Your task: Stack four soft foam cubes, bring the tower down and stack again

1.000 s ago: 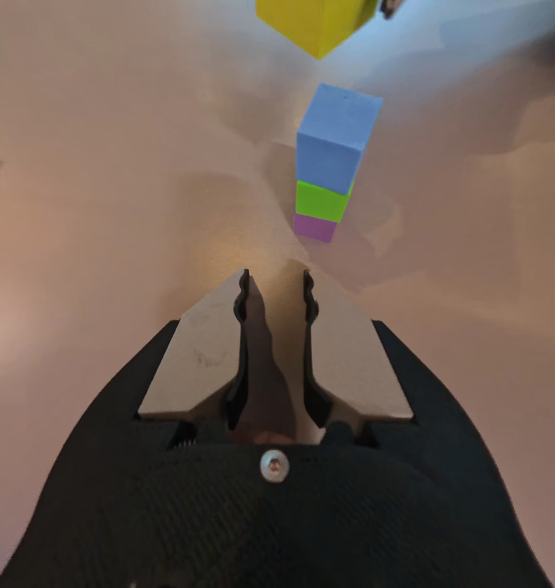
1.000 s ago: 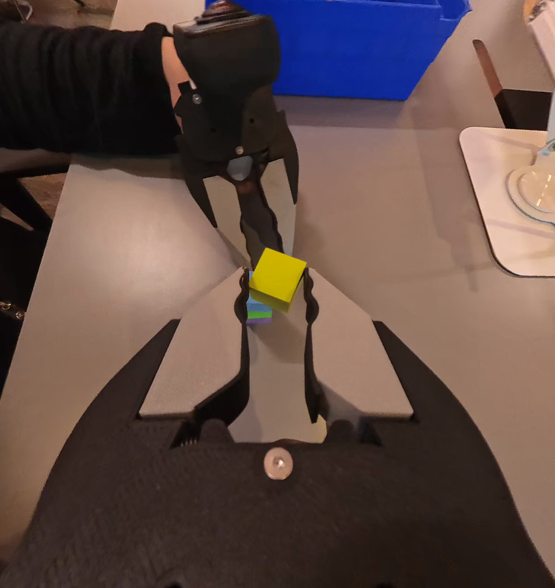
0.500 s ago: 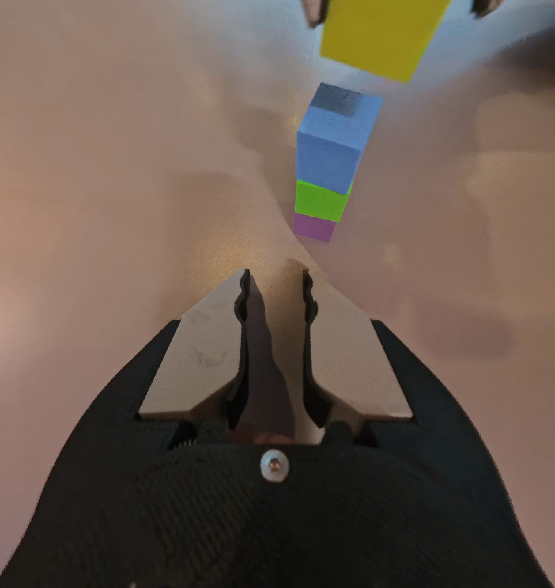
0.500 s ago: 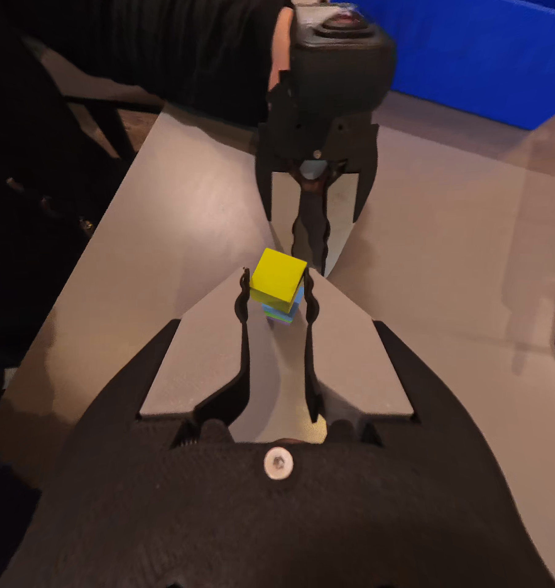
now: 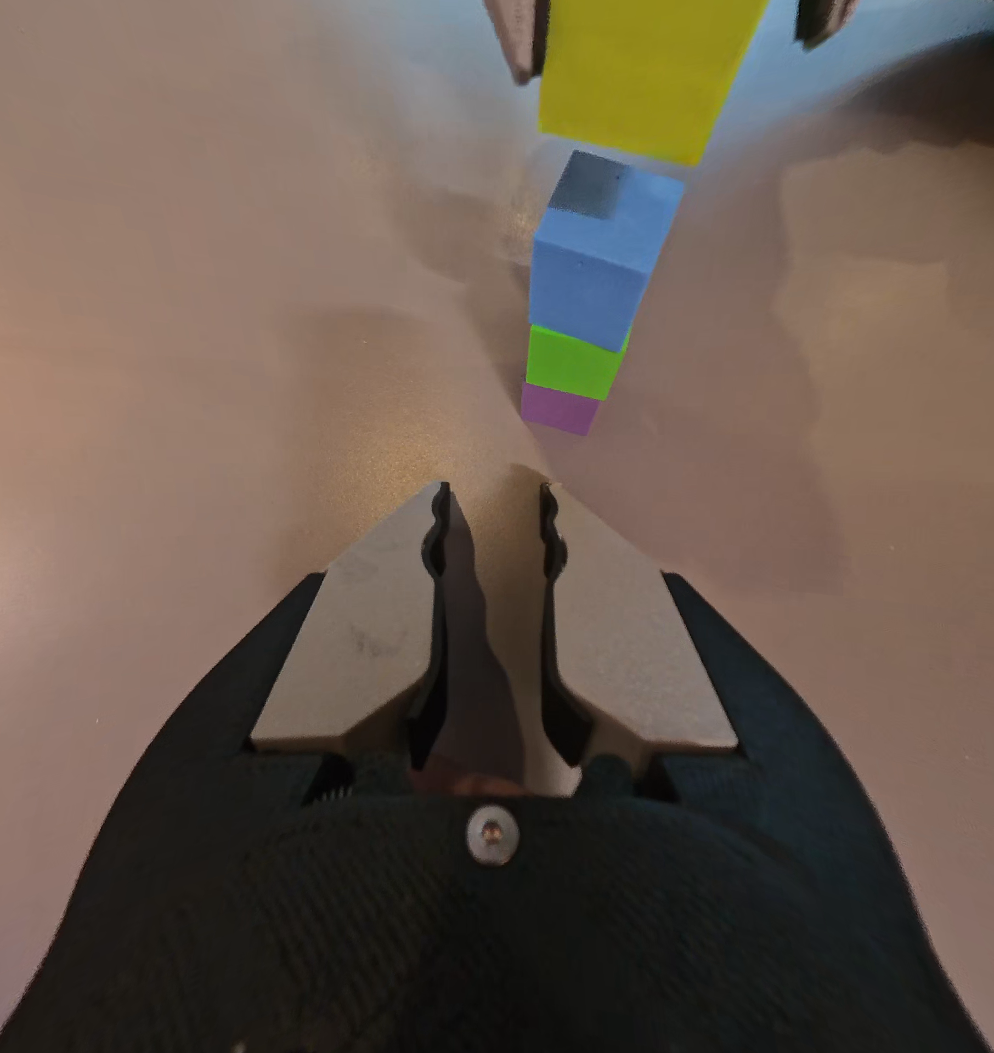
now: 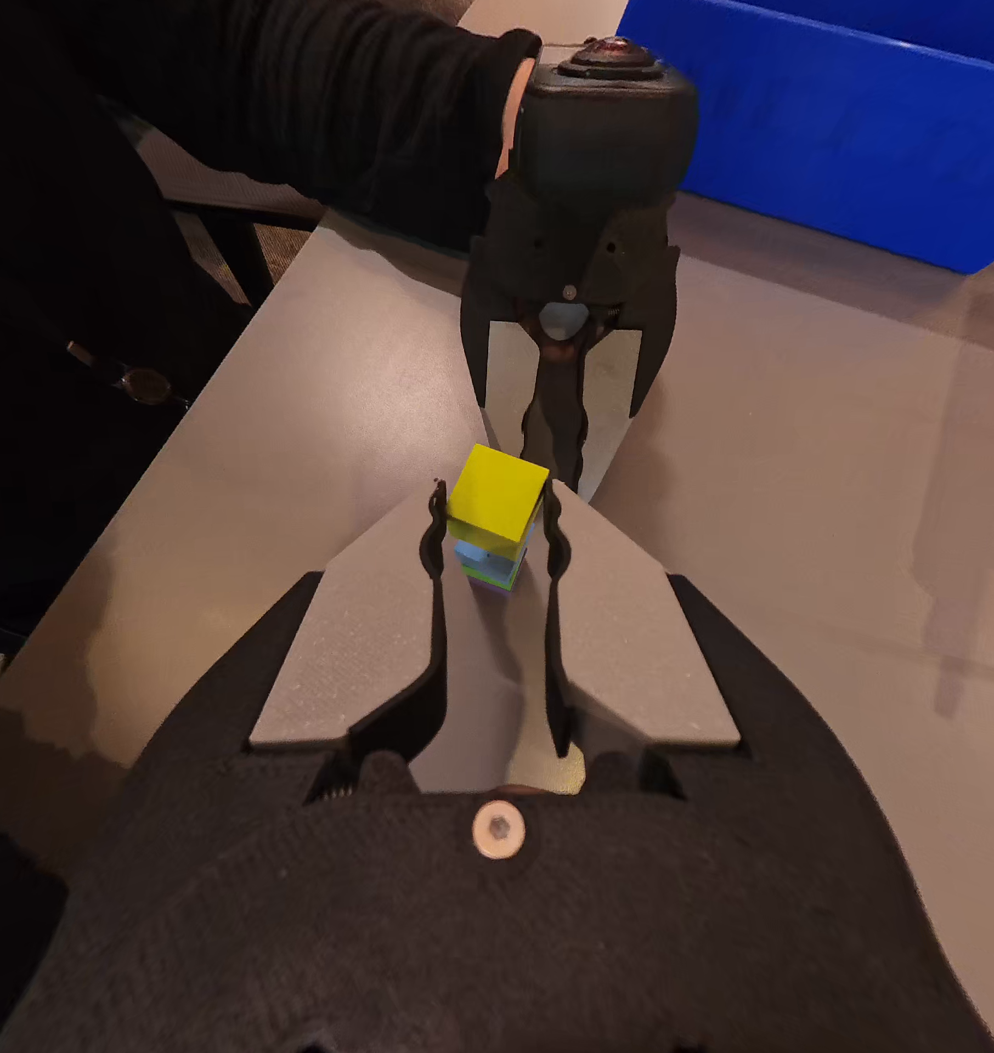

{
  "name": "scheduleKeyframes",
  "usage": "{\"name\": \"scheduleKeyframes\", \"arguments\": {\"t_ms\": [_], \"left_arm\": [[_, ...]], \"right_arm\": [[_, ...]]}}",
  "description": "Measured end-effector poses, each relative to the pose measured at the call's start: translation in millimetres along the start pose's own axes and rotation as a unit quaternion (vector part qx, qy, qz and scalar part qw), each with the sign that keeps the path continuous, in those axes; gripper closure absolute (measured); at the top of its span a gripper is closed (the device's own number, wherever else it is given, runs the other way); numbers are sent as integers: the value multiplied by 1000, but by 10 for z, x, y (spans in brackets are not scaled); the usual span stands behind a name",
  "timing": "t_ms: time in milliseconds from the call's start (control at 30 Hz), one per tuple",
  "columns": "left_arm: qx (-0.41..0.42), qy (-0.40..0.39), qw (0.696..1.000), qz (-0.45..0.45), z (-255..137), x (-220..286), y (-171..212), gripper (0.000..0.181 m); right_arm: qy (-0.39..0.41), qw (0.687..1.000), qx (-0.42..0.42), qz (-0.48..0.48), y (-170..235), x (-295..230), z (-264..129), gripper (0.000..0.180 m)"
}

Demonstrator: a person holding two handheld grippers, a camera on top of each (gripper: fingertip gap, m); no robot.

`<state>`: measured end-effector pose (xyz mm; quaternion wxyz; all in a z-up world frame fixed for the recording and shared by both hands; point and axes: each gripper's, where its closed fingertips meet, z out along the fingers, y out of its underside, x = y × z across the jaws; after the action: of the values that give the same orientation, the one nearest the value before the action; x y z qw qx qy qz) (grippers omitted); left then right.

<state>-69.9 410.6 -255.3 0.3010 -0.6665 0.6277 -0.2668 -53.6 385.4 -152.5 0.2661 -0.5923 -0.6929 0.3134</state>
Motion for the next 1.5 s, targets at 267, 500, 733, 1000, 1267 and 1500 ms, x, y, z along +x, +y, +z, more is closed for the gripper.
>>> {"name": "scheduleKeyframes", "arguments": {"t_ms": [267, 500, 733, 1000, 1267, 1500], "left_arm": [[0, -2, 1000, 4, -1, 5, -1, 152], [0, -2, 1000, 5, -2, 9, -1, 152], [0, -2, 1000, 5, -2, 10, 0, 152], [0, -1, 1000, 5, -2, 11, 0, 152], [0, -1, 1000, 5, -2, 10, 0, 152], [0, -2, 1000, 5, -3, 9, -1, 152]], "right_arm": [[4, 1000, -17, 5, 70, 23, 59, 148], [5, 1000, -24, 7, 118, 34, 71, 148], [3, 1000, -26, 7, 144, 34, 82, 148], [3, 1000, -27, 3, 145, 25, 90, 148], [3, 999, -33, 0, 154, 17, 102, 148], [1, 999, -35, 1, 155, 13, 112, 148]]}}
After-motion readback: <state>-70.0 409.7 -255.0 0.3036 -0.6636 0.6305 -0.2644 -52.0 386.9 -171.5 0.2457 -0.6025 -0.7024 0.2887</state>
